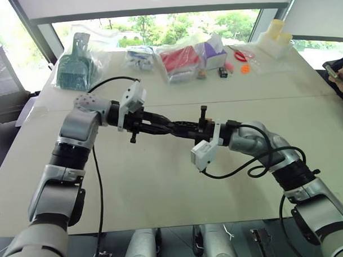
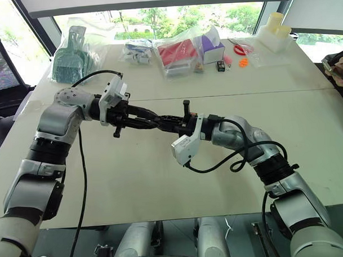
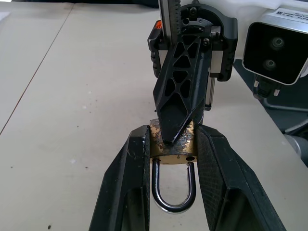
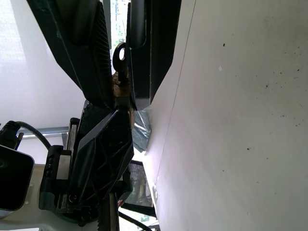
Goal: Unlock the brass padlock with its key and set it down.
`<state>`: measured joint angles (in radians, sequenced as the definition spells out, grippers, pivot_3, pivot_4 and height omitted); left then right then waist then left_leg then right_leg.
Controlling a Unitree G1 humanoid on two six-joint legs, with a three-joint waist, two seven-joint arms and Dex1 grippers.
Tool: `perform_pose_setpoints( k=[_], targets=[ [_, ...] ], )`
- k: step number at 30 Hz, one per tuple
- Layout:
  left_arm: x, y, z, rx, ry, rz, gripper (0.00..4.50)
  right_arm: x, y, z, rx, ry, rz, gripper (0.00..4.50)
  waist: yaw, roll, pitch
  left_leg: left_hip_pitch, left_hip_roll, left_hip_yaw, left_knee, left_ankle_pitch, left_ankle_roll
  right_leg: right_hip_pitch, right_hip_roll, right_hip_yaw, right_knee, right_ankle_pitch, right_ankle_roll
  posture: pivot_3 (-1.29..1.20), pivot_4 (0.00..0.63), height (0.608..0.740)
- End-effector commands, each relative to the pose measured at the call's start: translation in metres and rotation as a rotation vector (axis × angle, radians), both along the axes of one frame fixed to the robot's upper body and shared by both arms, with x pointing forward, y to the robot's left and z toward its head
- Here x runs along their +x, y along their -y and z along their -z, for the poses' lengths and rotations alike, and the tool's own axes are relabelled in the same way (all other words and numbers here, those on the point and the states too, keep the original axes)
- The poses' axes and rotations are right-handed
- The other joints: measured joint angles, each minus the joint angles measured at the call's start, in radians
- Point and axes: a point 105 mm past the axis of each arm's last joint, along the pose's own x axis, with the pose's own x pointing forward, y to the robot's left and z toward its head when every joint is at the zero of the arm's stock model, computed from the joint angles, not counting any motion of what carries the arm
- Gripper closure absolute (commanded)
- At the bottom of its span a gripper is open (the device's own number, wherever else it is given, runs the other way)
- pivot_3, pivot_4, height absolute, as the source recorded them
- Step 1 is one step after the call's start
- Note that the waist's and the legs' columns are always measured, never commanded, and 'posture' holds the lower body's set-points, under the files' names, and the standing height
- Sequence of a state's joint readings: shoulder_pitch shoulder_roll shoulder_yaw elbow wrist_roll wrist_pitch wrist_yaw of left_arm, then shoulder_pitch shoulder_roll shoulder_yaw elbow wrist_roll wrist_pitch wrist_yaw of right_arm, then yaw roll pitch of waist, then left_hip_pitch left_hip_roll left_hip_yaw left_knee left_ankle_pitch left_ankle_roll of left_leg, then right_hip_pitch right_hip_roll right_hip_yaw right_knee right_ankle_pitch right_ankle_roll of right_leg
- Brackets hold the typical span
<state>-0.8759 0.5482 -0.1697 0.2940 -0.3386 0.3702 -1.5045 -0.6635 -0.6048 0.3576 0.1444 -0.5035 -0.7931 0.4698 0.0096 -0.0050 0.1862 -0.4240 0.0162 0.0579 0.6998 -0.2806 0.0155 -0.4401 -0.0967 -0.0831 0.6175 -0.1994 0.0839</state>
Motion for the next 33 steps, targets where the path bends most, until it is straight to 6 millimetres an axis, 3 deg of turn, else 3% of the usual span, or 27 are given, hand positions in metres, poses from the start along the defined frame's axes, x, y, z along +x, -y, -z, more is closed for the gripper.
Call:
perform_pose_setpoints(
  k=[1,6,12,22,33],
  targets=[
    [-0.005,-0.002,-0.009,-0.006,0.022,0.002,2.28,0.000,-0.003,-0.013,0.026,0.033,-0.012,4.50,0.000,0.000,0.000,0.000,0.000,0.000,0.000,0.000,0.000,0.000,0.000,0.000,0.000,0.000,0.000,0.00,0.150,0.740],
    [-0.004,-0.010,-0.024,-0.048,0.062,-0.046,0.06,0.002,0.000,-0.013,0.029,0.026,0.002,4.50,-0.001,0.000,0.000,0.000,0.000,0.000,0.000,0.000,0.000,0.000,0.000,0.000,0.000,0.000,0.000,0.00,0.150,0.740],
    [-0.006,-0.027,-0.042,-0.117,0.087,-0.118,0.02,0.002,0.000,-0.012,0.036,0.023,0.012,4.50,-0.003,0.000,0.000,0.000,0.000,-0.003,0.000,0.000,0.000,0.000,0.000,0.000,0.000,0.000,0.000,0.00,0.150,0.740],
    [-0.016,-0.026,-0.018,-0.063,0.044,-0.115,4.49,0.000,-0.003,-0.011,0.039,0.010,0.005,4.50,0.000,0.000,0.000,0.000,0.000,-0.003,0.000,0.000,0.000,0.000,0.000,0.000,0.000,0.000,0.000,0.00,0.150,0.740],
    [-0.013,-0.018,0.008,-0.019,0.039,-0.135,4.49,-0.003,-0.005,-0.006,0.030,-0.007,0.002,4.50,0.000,0.000,0.000,0.001,0.000,-0.002,0.000,0.000,-0.001,0.000,0.000,0.001,0.001,0.000,0.000,0.00,0.150,0.740]
  ],
)
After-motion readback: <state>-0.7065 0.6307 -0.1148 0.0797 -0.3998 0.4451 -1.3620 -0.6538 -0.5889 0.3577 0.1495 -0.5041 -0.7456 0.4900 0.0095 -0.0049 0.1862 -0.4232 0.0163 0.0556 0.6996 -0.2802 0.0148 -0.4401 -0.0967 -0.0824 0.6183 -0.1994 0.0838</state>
